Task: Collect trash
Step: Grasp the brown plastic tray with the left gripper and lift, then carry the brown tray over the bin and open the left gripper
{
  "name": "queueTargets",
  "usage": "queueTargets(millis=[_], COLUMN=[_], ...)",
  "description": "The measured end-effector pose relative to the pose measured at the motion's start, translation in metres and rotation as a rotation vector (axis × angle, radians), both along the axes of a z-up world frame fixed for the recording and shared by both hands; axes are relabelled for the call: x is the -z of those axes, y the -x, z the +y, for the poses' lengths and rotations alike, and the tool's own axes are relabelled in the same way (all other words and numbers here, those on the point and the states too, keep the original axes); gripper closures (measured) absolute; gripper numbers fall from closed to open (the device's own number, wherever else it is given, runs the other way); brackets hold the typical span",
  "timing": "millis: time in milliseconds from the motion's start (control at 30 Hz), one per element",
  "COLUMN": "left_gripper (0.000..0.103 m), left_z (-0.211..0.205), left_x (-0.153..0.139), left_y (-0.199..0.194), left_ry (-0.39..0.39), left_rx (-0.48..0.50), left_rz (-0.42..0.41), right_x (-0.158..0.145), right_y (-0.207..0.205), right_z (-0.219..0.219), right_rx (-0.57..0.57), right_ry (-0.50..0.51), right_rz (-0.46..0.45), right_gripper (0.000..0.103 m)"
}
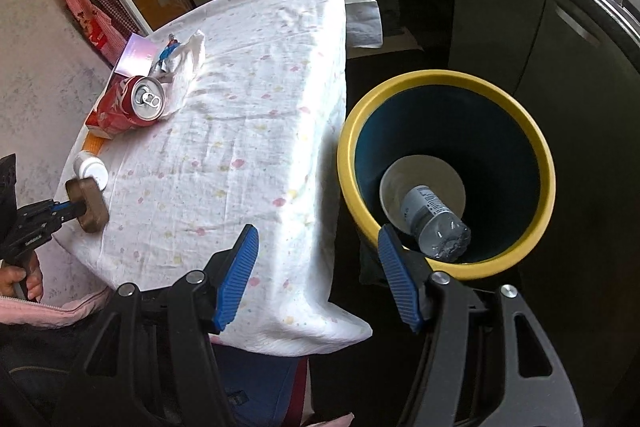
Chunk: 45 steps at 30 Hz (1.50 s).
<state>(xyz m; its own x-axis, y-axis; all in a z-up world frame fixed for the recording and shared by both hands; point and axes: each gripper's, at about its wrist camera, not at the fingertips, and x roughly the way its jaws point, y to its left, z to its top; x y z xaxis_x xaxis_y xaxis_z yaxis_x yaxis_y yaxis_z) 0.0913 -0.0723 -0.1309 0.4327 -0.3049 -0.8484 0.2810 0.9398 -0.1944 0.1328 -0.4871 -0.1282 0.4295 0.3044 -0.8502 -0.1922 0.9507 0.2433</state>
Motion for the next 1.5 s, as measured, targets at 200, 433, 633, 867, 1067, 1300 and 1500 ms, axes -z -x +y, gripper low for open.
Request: queueTargets(millis=[200, 433, 633, 867, 1067, 1300, 1500], left_gripper=[0.098, 0.098, 0.098, 0.098, 0.098, 0.098, 0.054], left_z=[0.001, -0.015, -0.049, -0.142, -0.242, -0.333, -0.377], left_x=[-0.008, -0.026, -0.053, -0.078, -0.071, -0.034, 0.001], left_y=[0.005, 0.006, -0.011, -0.049, -0.09, -0.131, -0.158], left_ry=[-0.01, -0.031, -0.012, 0.022, 0.002, -0.05, -0.096], left_rx=[0.009, 0.076, 0.168, 0.361, 0.489, 0.528, 0.49], left_rz=[-0.039, -0.1, -0.159, -0.216, -0.21, -0.148, -0.087], right_x=[0.002, -0.003, -0.013, -0.015, -0.005, 0.014, 0.021], right_y=[0.001, 0.006, 0.017, 0.038, 0.058, 0.073, 0.078], right_z=[-0.001, -0.006, -0.024, -0.066, -0.106, -0.14, -0.152], right_rx=[0.007, 0.024, 0.075, 0.182, 0.278, 0.354, 0.394], right_ry=[-0.012, -0.023, -0.037, -0.056, -0.088, -0.121, -0.129], right_rz=[0.0, -0.019, -0.061, -0.088, -0.082, -0.06, -0.054], right_gripper=[0.044, 0.044, 0.044, 0.044, 0.044, 0.044, 0.043])
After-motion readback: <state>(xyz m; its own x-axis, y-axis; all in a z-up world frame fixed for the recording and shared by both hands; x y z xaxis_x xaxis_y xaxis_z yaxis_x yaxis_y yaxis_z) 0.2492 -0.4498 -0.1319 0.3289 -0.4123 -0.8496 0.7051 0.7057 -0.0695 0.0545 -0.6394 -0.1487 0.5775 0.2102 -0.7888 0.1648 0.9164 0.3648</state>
